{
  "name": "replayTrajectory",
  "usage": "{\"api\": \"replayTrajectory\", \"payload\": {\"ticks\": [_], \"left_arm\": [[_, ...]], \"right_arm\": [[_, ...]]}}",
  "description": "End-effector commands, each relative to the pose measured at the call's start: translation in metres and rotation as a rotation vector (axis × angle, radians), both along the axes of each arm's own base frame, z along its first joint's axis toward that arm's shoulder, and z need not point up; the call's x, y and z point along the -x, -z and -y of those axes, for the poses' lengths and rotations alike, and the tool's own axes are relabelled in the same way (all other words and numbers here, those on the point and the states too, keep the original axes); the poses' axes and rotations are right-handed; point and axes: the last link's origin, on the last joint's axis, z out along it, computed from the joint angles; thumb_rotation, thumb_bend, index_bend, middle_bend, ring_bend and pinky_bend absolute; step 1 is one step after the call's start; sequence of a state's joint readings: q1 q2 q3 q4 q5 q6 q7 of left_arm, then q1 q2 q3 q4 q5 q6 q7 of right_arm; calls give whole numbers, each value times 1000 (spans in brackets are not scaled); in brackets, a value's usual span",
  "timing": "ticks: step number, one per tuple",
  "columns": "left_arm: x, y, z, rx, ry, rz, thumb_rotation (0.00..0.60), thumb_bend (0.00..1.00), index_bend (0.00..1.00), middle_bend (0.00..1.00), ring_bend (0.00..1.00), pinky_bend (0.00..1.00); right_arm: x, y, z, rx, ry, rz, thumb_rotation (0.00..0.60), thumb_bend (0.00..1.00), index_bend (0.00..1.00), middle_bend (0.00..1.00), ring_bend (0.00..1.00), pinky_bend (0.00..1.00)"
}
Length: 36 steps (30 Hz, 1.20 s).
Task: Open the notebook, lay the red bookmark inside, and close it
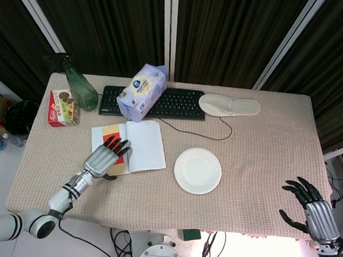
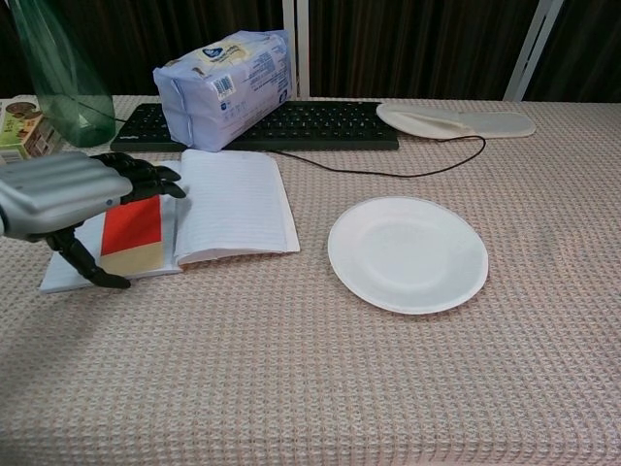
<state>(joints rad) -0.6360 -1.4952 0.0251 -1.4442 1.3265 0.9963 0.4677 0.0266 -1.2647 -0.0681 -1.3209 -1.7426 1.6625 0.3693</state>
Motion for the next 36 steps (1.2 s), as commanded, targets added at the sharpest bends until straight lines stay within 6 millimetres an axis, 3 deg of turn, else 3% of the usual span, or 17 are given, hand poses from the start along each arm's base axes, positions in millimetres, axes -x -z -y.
{"api": "replayTrajectory", "payload": {"ticks": [1,8,17,21,23,32,34,36], "left_arm": [[2,-1,-1,-2,-7,-3,472,77,91,0,0,61],[4,-4,-4,2,-37,8,484,77,93,0,0,61],[4,-27,-3,-1,-95,81,596,73,100,0,0,61],[17,-43,-8,-11,-170,74,600,82,102,0,0,61],[23,-48,-8,17,-233,88,600,139,102,0,0,61],[29,-48,-2,95,-297,112,600,188,102,0,0,61],[32,-52,-7,72,-329,136,568,283,102,0,0,61],[36,-55,-14,45,-355,153,458,408,105,0,0,61]], "right_arm": [[0,0,0,0,-1,0,600,205,307,206,100,193],[0,0,-1,2,1,-1,600,205,307,206,101,193],[1,-2,-1,4,4,-1,600,204,307,206,101,193],[1,-2,-1,4,2,0,600,205,307,206,101,193],[1,-2,0,2,3,1,600,205,307,206,101,193],[-1,0,1,-4,-5,-2,600,205,307,205,100,192],[-2,-1,1,-2,-9,-4,600,205,307,205,100,192],[-2,-1,1,-1,-8,-4,600,205,307,205,101,192]]}}
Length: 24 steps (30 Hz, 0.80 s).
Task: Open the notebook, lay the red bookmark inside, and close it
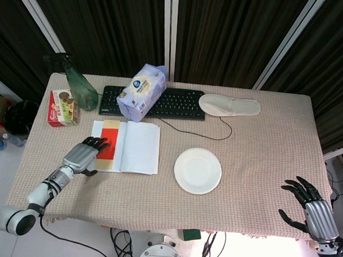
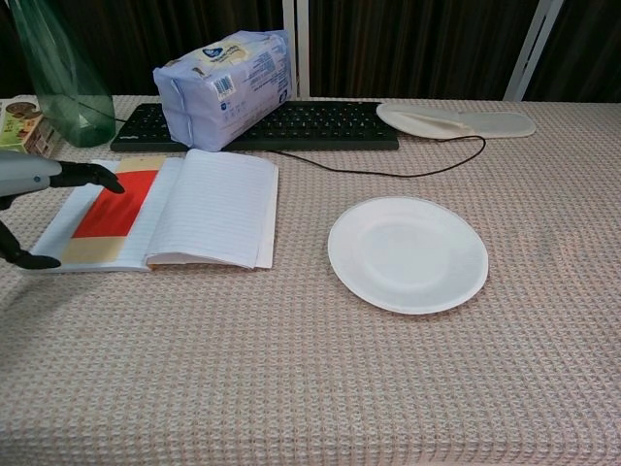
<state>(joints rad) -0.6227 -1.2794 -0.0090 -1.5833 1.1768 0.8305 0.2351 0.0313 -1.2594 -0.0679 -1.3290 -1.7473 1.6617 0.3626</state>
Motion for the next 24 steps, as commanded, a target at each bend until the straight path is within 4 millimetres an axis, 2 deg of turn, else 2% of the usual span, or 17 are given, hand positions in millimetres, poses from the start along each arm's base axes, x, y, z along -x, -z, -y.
{"api": "replayTrajectory", "payload": {"ticks": [1,2,4,7,17,24], "left_arm": [[7,-6,-12,-56,-54,24,346,473,110,0,0,61],[9,-6,-15,-70,-65,27,232,532,117,0,0,61],[13,-6,-22,-90,-84,22,117,597,129,0,0,61],[17,-5,-33,-121,-97,-3,63,637,135,0,0,60],[21,6,-42,-129,-142,-22,55,642,162,0,0,60],[23,11,-45,-140,-109,-112,54,639,186,0,0,60]], "right_arm": [[-1,0,0,0,0,0,600,205,307,205,101,193],[-1,0,0,0,1,0,600,205,307,205,101,193],[-1,1,0,-1,0,0,600,205,307,205,101,193],[-2,1,1,-2,-3,-1,600,205,307,205,101,193],[-1,0,0,3,6,-1,600,205,307,205,100,193],[-1,0,1,3,5,-2,600,205,307,205,100,193]]}}
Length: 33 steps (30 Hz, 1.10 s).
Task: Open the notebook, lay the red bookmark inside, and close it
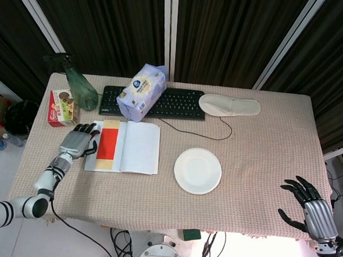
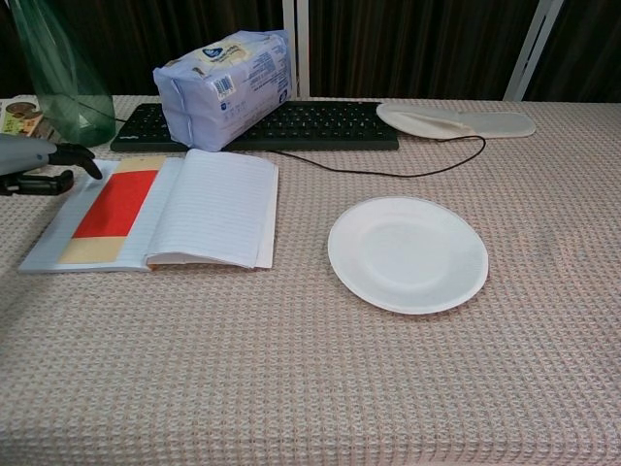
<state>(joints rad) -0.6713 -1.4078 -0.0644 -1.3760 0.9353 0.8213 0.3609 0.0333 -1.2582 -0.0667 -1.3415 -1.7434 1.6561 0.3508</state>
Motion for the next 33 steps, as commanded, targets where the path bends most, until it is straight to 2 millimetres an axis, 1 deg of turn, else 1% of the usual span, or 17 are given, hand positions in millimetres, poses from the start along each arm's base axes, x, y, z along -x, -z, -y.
{"api": "replayTrajectory", "payload": {"ticks": [1,6,16,24,30,33], "left_arm": [[1,2,-1,-7,3,-30,55,638,188,0,0,59],[0,6,1,7,2,-38,56,639,189,0,0,60],[-17,13,7,31,51,-16,55,639,196,0,0,60],[-28,16,10,41,57,16,55,639,199,0,0,60],[-27,10,12,28,50,21,56,639,199,0,0,60],[-22,2,19,19,39,17,54,639,199,0,0,60]], "right_arm": [[0,-1,0,3,2,0,600,205,307,205,100,193],[1,-1,-1,1,6,2,600,205,307,205,101,193],[2,-1,-1,3,8,2,600,205,307,205,101,193],[3,-1,-2,2,10,5,600,205,307,205,101,192],[4,-1,-1,3,9,6,600,205,307,205,101,193],[4,-1,-1,2,8,7,600,205,307,205,101,193]]}}
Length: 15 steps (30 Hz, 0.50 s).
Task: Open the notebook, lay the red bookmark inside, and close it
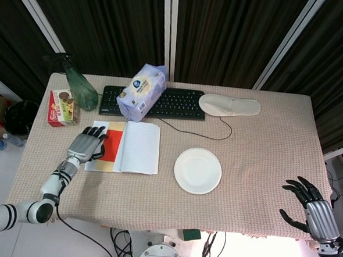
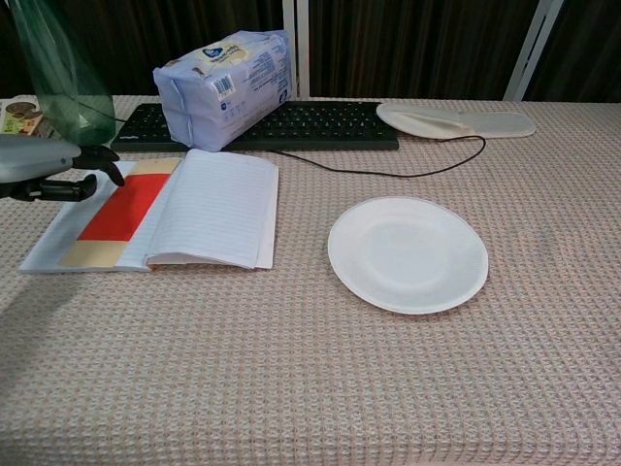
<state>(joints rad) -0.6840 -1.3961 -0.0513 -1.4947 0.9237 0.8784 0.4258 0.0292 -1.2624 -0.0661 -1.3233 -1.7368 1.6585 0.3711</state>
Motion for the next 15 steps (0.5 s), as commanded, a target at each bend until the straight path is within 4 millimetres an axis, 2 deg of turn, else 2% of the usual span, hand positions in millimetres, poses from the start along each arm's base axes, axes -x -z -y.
{"api": "replayTrajectory", "payload": {"ticks": [1,7,15], "left_arm": [[5,-7,8,-7,-10,-5,54,639,199,0,0,60],[14,-13,26,5,-19,-30,56,639,199,0,0,60],[11,-5,37,45,-22,-30,57,639,199,0,0,60]], "right_arm": [[0,0,0,-1,0,1,600,205,307,205,101,193],[0,1,2,-7,-4,2,600,205,307,205,100,193],[0,1,3,-8,-5,2,600,205,307,205,100,193]]}}
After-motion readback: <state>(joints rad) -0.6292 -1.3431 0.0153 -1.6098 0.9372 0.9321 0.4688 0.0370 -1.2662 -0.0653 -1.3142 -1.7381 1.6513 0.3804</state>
